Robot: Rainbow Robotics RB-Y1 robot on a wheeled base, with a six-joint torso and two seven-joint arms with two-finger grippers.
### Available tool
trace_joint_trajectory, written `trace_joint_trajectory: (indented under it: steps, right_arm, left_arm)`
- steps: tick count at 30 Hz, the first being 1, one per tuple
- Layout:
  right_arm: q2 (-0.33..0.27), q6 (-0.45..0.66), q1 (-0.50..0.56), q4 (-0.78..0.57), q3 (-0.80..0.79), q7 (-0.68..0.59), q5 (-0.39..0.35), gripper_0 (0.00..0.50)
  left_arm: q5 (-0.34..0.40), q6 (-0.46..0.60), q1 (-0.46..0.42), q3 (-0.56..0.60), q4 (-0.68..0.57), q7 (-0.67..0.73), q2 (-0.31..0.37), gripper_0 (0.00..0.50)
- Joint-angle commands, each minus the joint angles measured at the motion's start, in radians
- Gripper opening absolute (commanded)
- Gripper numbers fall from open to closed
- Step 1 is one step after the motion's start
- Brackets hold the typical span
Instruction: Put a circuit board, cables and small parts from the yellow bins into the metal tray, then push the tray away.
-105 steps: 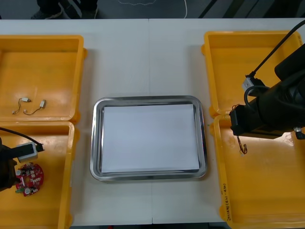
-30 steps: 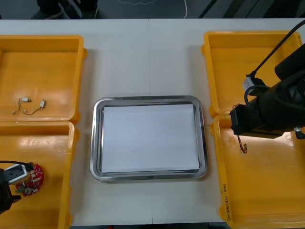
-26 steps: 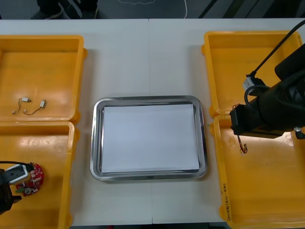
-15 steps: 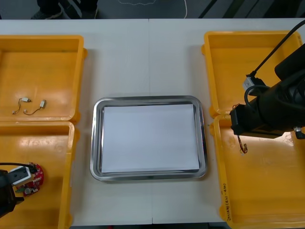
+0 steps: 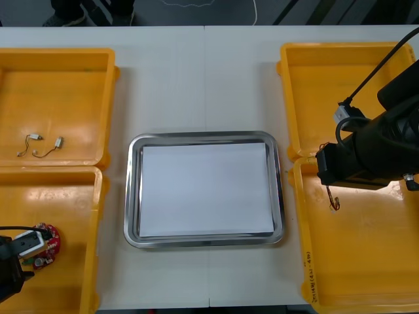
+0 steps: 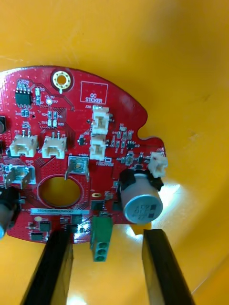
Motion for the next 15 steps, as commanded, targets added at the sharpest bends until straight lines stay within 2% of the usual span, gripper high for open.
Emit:
trace_joint_trajectory:
  steps: [1, 2, 3, 4, 12, 15]
  right_arm:
    - [0.006, 0.005, -0.016, -0.027, 0.010, -0.010, 0.007, 0.000]
    - [0.006, 0.005, -0.016, -0.027, 0.010, -0.010, 0.007, 0.000]
    - [0.006, 0.005, -0.016, -0.027, 0.010, -0.009, 0.008, 0.000]
    - [0.006, 0.005, -0.016, -0.029, 0.011, -0.010, 0.008, 0.000]
    - [0.006, 0.005, -0.016, -0.027, 0.010, -0.009, 0.008, 0.000]
    - [0.006, 0.005, -0.016, -0.027, 0.010, -0.009, 0.008, 0.000]
  left_arm:
    - [-0.014, -0.011, 0.041, -0.013, -0.031, -0.038, -0.017, 0.079]
    - [-0.014, -0.011, 0.041, -0.013, -0.031, -0.038, -0.017, 0.079]
    - [-0.017, -0.016, 0.039, -0.013, -0.031, -0.038, -0.018, 0.017]
    - [-0.018, -0.018, 0.039, -0.013, -0.031, -0.038, -0.017, 0.002]
    - [-0.017, -0.022, 0.030, -0.008, -0.032, -0.038, -0.017, 0.000]
    - [0.005, -0.016, 0.022, 0.010, -0.032, -0.038, -0.017, 0.000]
